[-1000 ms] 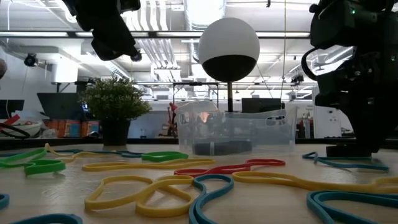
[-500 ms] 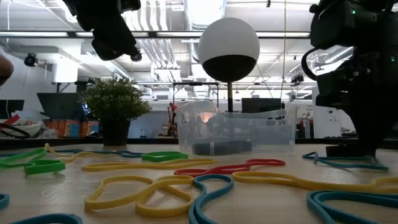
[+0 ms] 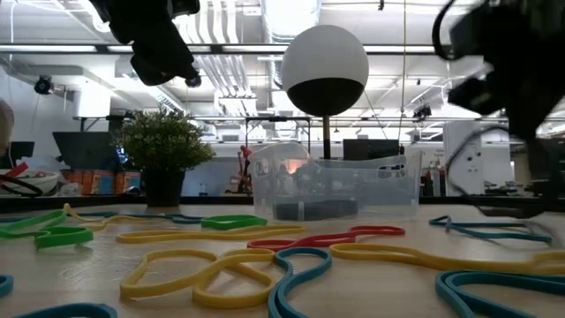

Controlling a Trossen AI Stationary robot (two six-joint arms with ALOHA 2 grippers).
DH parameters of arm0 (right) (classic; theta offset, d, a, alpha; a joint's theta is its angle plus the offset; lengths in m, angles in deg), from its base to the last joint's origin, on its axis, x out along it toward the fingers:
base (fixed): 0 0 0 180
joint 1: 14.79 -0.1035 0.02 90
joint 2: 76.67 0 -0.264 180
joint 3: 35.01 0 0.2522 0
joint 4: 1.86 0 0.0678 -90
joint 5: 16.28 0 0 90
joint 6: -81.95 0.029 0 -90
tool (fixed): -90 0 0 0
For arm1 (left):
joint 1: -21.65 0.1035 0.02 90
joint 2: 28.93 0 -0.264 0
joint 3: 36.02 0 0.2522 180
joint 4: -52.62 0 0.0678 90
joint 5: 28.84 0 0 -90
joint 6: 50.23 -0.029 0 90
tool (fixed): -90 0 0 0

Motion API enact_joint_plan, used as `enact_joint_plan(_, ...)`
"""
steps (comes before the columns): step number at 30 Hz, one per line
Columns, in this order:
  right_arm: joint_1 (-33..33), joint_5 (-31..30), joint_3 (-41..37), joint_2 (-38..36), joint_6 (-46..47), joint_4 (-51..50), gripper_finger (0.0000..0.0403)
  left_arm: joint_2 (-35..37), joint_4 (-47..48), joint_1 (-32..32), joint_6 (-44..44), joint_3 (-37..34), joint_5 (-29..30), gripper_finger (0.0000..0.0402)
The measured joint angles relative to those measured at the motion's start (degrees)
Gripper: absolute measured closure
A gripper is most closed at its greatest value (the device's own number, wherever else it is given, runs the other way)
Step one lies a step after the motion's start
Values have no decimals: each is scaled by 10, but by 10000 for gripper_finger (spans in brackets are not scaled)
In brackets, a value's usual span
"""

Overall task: Pick and place rubber bands into bin
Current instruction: Put the black rubber band into the transparent bin

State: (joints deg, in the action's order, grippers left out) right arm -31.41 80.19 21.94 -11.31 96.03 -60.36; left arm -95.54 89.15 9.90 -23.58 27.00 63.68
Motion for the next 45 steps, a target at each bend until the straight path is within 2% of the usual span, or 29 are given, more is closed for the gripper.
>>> enact_joint_plan(7, 0, 7, 40, -101, 69, 2, 394, 0, 2, 0, -5, 0, 11, 311)
enact_joint_plan(12, 0, -52, 82, -128, 80, 9, 394, 0, 2, 1, -6, 0, 41, 311)
enact_joint_plan(16, 0, -81, 120, -122, 50, 23, 394, 0, 0, 1, -6, 0, 48, 311)
enact_joint_plan(23, 0, -97, 187, -71, -32, 74, 394, 0, -2, 1, -4, 0, 59, 311)
enact_joint_plan(32, 2, -112, 279, 44, -127, 79, 394, 0, -3, 1, 0, -1, 59, 311)
enact_joint_plan(45, 49, -115, 318, 188, -141, 79, 394, -19, -31, 1, 1, -1, 59, 311)
